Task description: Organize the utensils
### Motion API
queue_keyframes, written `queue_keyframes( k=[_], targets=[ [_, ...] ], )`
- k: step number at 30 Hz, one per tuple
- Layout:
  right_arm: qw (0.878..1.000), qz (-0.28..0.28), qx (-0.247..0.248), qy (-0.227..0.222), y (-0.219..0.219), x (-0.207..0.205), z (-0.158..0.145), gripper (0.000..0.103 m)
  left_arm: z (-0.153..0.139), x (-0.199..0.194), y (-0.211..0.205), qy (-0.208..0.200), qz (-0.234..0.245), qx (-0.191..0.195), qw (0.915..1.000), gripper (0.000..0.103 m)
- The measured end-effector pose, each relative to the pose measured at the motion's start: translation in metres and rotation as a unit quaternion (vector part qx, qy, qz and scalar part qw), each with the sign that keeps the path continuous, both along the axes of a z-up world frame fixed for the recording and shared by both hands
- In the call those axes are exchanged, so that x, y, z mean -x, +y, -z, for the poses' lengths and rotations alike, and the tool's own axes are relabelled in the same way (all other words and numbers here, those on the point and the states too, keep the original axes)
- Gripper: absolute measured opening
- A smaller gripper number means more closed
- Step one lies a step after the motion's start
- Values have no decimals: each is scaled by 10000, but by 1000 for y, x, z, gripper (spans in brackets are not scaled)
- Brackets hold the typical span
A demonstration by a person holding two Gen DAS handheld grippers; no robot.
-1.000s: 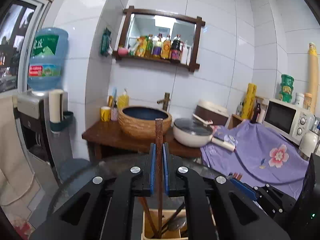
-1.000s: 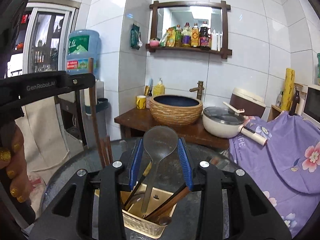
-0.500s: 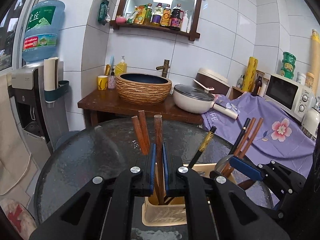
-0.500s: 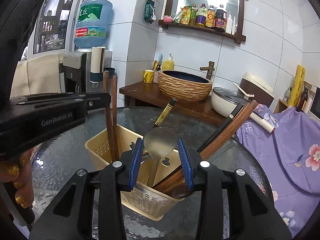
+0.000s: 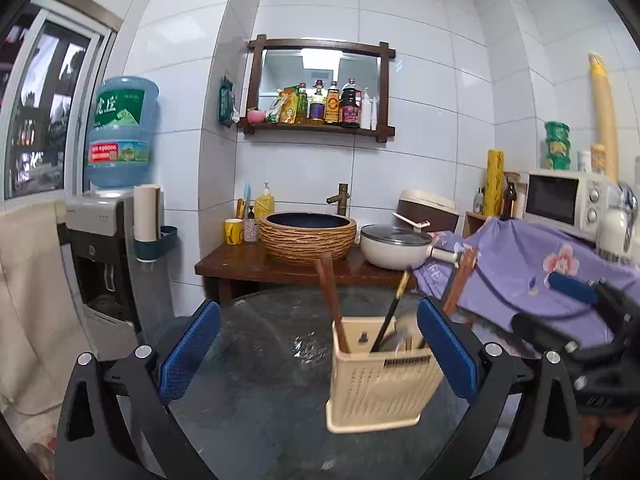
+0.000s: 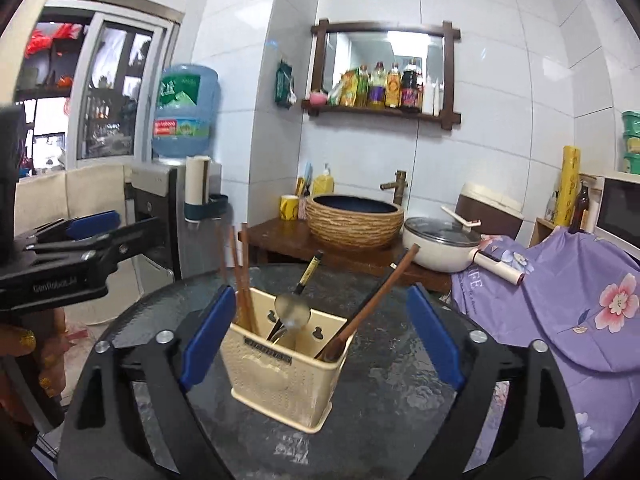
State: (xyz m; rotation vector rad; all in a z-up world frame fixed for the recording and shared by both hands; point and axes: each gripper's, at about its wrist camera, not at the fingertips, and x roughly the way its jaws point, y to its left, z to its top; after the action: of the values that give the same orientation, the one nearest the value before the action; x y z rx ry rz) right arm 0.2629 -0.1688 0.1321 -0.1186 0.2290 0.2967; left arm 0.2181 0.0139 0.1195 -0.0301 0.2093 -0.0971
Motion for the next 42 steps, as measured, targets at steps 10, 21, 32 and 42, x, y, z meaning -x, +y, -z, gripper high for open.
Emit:
queue_keyframes(
  k=[10,21,32,42],
  targets=[
    [9976,-110,-667,174,-27,117,57,97,69,104,10,150,65,69,9998,97],
    [9969,-503,-545,246,-28,213,102,97,88,169,18,241,296,404,9985,97],
    [9972,-553,-497,-2,-34,244,91,97,82,189,11,57,272,366,9989,97],
    [9970,-530,-563,42,-38,240,88,97,84,192,14,99,282,451,9985,97]
  ],
)
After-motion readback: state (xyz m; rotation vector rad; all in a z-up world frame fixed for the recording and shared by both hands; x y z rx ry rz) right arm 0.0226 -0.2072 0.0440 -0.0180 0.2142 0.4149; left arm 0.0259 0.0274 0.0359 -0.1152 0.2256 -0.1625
